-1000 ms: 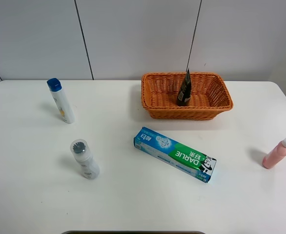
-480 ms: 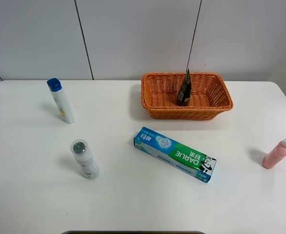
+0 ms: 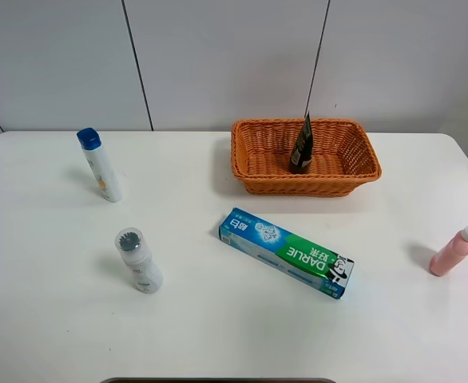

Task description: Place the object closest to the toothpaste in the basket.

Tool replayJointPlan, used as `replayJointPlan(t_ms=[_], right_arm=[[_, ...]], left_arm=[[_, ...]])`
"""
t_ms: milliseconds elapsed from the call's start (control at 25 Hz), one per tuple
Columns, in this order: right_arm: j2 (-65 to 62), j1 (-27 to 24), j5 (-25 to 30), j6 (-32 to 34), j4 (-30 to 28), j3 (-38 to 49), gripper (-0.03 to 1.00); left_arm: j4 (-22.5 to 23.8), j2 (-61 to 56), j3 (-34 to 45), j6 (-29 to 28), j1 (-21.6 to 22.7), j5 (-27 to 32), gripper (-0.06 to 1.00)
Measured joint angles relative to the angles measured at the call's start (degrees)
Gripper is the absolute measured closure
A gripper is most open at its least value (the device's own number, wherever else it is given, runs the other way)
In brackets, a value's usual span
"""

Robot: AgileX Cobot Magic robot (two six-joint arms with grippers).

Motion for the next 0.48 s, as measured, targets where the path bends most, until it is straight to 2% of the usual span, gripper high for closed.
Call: replayJointPlan(t_ms=[480], right_arm=[[-15.32, 0.00, -4.96, 1.43, 0.00, 19.84, -0.02]], left_arm=[[0.01, 0.00, 0.00, 0.00, 0.00, 0.00, 0.00]])
